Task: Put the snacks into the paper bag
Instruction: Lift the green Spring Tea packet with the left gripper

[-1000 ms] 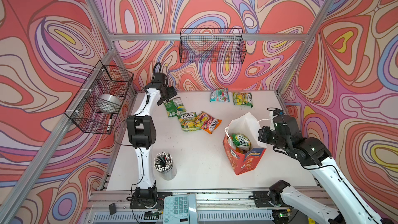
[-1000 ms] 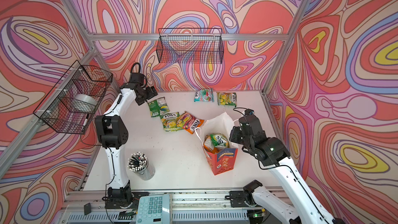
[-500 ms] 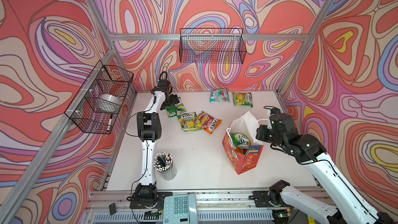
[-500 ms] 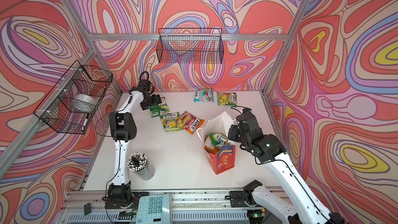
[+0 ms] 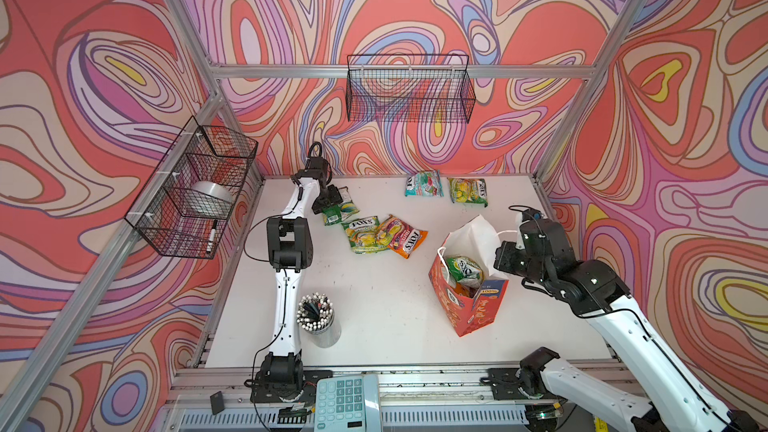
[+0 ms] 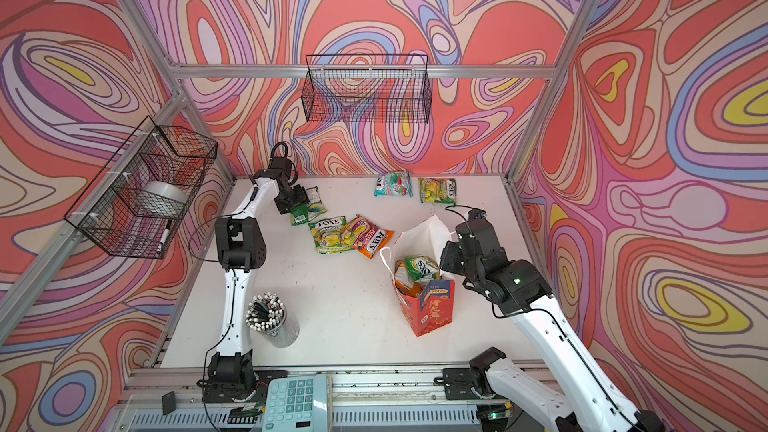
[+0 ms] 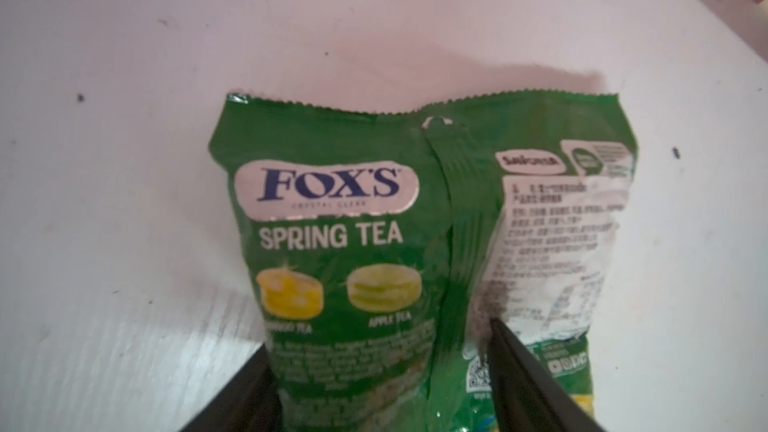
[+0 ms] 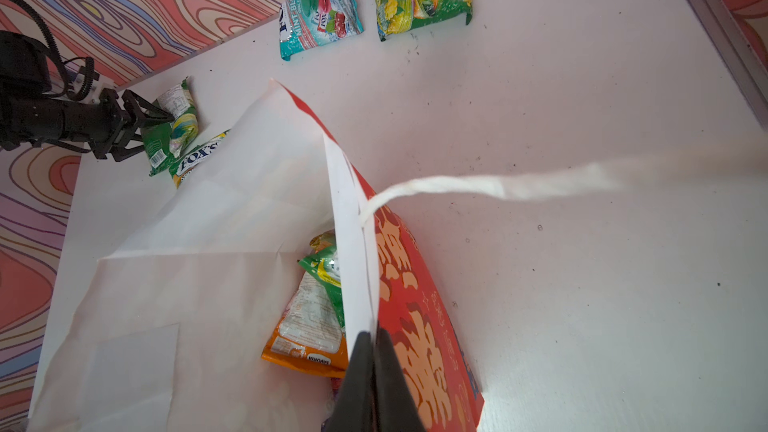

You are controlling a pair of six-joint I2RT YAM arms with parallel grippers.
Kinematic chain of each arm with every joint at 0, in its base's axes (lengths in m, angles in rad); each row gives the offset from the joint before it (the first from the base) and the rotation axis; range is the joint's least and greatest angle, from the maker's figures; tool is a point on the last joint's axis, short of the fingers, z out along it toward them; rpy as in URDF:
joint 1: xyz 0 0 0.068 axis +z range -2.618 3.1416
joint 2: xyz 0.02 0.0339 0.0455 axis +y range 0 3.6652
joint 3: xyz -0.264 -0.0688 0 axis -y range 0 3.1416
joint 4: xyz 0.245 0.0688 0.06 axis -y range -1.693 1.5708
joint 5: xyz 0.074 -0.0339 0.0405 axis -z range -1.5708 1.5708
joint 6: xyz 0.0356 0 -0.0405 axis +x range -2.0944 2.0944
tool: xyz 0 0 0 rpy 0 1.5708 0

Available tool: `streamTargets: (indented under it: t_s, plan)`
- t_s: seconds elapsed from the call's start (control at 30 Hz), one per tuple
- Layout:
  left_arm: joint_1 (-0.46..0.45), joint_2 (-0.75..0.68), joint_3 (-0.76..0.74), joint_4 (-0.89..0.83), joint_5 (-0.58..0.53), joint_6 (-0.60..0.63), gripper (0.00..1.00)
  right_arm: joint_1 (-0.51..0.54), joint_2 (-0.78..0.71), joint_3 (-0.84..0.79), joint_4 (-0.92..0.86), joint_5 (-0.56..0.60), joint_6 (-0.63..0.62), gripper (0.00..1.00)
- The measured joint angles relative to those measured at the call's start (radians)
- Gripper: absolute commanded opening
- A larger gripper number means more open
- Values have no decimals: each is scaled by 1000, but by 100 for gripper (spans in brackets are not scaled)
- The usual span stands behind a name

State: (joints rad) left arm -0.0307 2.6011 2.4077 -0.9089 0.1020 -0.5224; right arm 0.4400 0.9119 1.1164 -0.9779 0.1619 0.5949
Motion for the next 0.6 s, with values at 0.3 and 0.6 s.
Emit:
streamTargets:
  t_s: [0.3, 0.6]
  plan:
    - [-1, -3, 9, -8, -17, -50, 17, 0, -15, -2, -2, 7, 1, 0]
    - [35, -161, -261, 121, 30, -94, 2, 0, -21, -2, -2, 6, 0, 0]
